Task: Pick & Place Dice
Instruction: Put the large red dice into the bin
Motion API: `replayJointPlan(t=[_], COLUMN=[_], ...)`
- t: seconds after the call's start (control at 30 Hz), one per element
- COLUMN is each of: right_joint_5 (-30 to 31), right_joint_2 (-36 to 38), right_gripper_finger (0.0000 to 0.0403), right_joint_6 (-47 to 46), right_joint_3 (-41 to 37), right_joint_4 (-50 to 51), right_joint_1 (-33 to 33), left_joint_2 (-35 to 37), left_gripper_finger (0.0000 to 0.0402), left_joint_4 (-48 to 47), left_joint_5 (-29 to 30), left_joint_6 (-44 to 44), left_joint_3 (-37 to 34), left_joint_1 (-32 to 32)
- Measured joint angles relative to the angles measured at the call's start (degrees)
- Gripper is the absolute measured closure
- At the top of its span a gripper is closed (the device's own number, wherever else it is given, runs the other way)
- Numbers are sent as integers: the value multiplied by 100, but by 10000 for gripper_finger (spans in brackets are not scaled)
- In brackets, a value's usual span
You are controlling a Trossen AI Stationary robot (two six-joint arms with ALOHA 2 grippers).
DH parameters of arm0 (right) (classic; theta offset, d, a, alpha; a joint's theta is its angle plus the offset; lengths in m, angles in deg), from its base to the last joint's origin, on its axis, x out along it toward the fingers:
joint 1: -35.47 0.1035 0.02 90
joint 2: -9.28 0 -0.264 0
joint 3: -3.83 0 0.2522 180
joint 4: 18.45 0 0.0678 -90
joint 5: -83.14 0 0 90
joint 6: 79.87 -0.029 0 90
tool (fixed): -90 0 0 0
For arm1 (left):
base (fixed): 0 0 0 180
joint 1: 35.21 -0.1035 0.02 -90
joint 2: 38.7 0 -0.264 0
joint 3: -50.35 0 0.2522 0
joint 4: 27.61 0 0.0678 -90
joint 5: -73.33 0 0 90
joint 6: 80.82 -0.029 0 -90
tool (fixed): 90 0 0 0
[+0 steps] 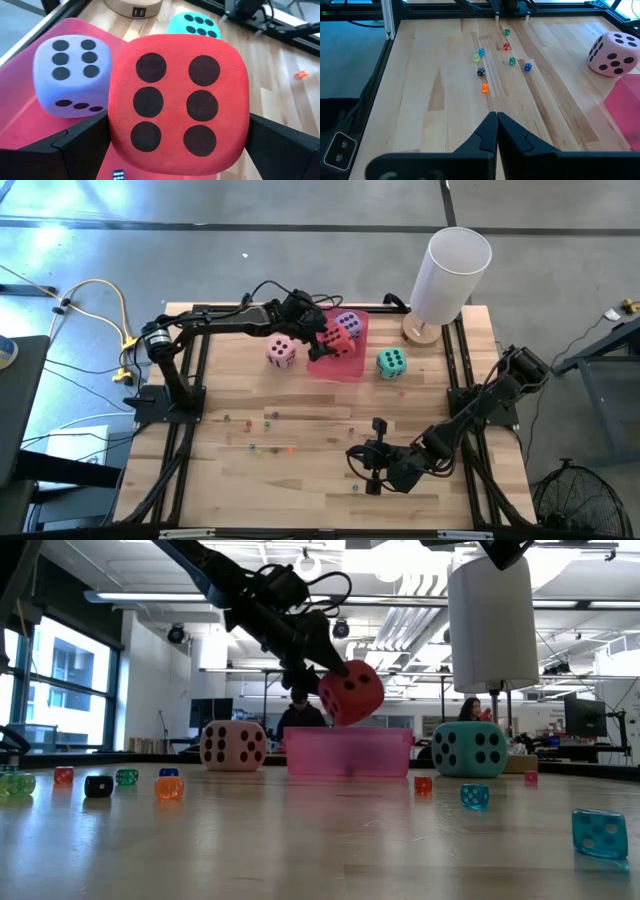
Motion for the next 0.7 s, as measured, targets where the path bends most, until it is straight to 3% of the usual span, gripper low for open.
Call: replayJointPlan(t=[0.27, 0.33, 0.7], right_joint_5=[0, -2, 0], right_joint_2=[0, 0, 0], right_gripper_finger=[401, 401, 401], right_joint_6=[0, 0, 0], right_joint_3=[0, 0, 0], right_joint_4=[-2, 0, -2], right_joint_1=[0, 0, 0], left_joint_2=[0, 0, 0], left_gripper_finger=[2, 2, 2], left_joint_4=[111, -4, -553], left_joint_5=[-20, 212, 864], left_joint_6=[14, -44, -1442], left_joint_3=[-2, -2, -2], left_joint_1=[66, 74, 200])
